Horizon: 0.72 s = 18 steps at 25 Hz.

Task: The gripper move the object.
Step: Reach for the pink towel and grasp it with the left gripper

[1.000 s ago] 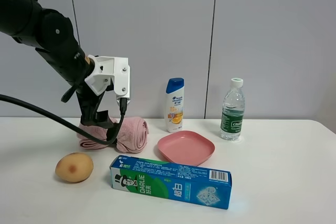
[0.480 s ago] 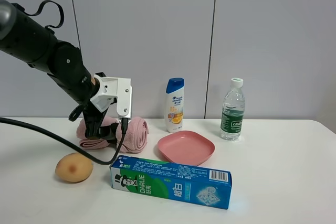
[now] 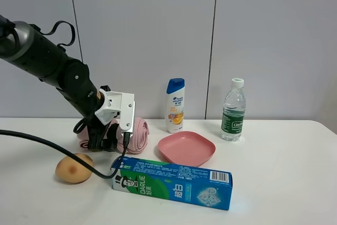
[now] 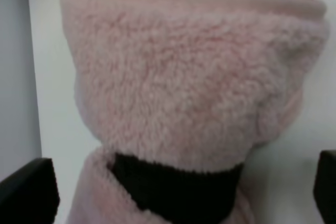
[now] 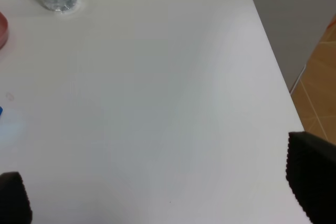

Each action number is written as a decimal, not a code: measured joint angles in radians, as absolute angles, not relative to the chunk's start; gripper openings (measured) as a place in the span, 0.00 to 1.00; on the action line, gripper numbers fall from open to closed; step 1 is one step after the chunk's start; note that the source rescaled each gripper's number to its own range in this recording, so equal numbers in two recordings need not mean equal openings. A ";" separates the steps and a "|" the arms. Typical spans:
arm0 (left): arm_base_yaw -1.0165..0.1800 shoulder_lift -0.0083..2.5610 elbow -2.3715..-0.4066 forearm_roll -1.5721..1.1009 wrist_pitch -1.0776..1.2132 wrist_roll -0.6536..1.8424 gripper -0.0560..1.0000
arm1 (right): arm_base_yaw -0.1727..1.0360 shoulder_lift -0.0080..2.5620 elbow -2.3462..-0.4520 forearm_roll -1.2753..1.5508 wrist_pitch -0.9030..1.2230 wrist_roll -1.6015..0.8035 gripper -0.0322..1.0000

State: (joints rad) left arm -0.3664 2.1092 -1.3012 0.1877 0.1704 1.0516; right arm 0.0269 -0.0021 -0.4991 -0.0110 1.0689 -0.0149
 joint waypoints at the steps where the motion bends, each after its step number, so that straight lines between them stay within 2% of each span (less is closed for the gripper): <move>1: -0.366 2.118 -1.314 0.188 0.171 1.052 0.97 | 0.027 -0.002 -0.499 -0.011 1.069 -0.015 1.00; 12: -0.359 2.190 -1.386 0.190 0.171 1.054 0.97 | 0.027 -0.002 -0.499 -0.011 1.069 -0.015 1.00; 14: -0.350 2.190 -1.386 0.190 0.171 1.054 0.94 | 0.027 -0.002 -0.499 -0.011 1.069 -0.015 1.00; 16: -0.346 2.190 -1.386 0.190 0.171 1.054 0.82 | 0.027 -0.002 -0.499 -0.011 1.069 -0.015 1.00; 18: -0.342 2.190 -1.386 0.190 0.179 1.054 0.56 | 0.027 -0.002 -0.499 -0.011 1.069 -0.015 1.00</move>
State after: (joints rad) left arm -0.3424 2.1897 -1.3862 0.1898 0.1788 1.0539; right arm 0.0269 -0.0021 -0.4991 -0.0110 1.0689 -0.0149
